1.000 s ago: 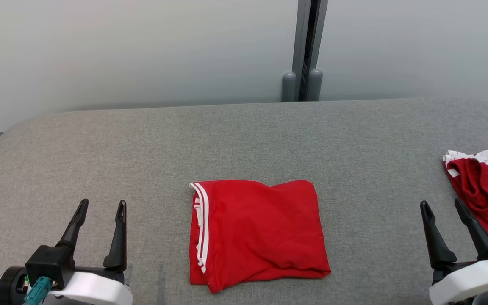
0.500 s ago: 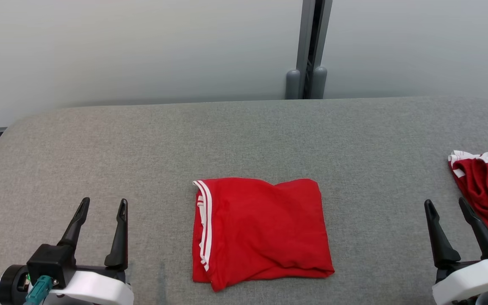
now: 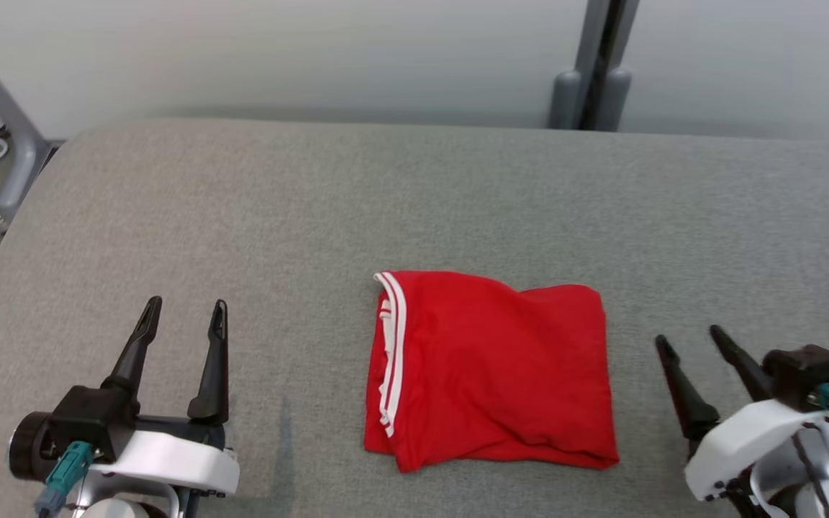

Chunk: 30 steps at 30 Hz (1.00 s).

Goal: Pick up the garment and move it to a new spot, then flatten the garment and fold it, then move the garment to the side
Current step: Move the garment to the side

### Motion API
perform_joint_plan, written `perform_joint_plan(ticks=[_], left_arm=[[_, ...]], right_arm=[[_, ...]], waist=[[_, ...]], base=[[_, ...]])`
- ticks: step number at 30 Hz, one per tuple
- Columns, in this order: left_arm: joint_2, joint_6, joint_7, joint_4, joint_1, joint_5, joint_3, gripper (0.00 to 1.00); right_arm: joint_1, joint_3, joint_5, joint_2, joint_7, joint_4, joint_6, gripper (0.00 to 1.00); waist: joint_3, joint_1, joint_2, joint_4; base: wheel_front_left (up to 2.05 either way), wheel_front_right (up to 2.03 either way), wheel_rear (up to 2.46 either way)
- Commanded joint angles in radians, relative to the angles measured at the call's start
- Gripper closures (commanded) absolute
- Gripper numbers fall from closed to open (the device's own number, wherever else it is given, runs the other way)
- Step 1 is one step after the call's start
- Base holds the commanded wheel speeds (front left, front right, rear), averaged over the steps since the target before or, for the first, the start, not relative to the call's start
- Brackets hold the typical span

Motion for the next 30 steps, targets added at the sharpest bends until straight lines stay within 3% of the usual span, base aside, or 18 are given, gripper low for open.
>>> perform_joint_plan(ticks=[1, 12, 13, 14, 15, 16, 23, 30], left_arm=[[-0.005, -0.009, -0.012, 0.014, -0.023, -0.008, -0.001, 0.0], [-0.054, -0.061, -0.048, 0.109, -0.106, 0.002, -0.012, 0.0], [-0.054, -0.065, -0.049, 0.115, -0.111, 0.004, -0.011, 0.0], [-0.054, -0.067, -0.051, 0.119, -0.116, 0.005, -0.009, 0.0], [-0.054, -0.067, -0.051, 0.119, -0.116, 0.005, -0.009, 0.0], [-0.055, -0.07, -0.052, 0.123, -0.119, 0.006, -0.007, 0.0], [-0.05, -0.077, -0.055, 0.123, -0.12, 0.02, 0.01, 0.0], [-0.025, -0.076, -0.055, 0.084, -0.109, 0.021, 0.033, 0.0]], right_arm=[[-0.031, 0.024, 0.006, -0.012, 0.011, 0.037, 0.0, 0.0], [-0.144, 0.166, 0.095, -0.006, 0.051, 0.291, 0.0, 0.0], [-0.147, 0.169, 0.109, -0.002, 0.053, 0.304, 0.0, 0.45], [-0.15, 0.169, 0.117, 0.001, 0.054, 0.316, 0.0, 0.84], [-0.15, 0.169, 0.117, 0.001, 0.054, 0.316, 0.0, 0.84], [-0.153, 0.17, 0.119, -0.002, 0.055, 0.326, 0.0, 1.0], [-0.153, 0.183, 0.098, -0.036, 0.019, 0.279, 0.0, 1.0], [-0.104, 0.174, 0.019, -0.09, 0.026, 0.154, 0.0, 1.0]], waist=[[0.044, 0.0, 0.0, 0.038], [0.101, 0.0, 0.0, 0.085], [0.102, 0.0, 0.0, 0.084], [0.102, 0.0, 0.0, 0.082], [0.102, 0.0, 0.0, 0.082], [0.102, 0.0, 0.0, 0.079], [0.1, 0.0, 0.0, 0.009], [0.126, 0.0, 0.0, -0.144]], base=[[0.0, 0.0, 0.0], [0.0, 0.0, 0.0], [0.0, 0.0, 0.0], [0.0, 0.0, 0.0], [0.0, 0.0, 0.0], [0.0, 0.0, 0.0], [0.0, 0.0, 0.0], [0.0, 0.0, 0.0]])
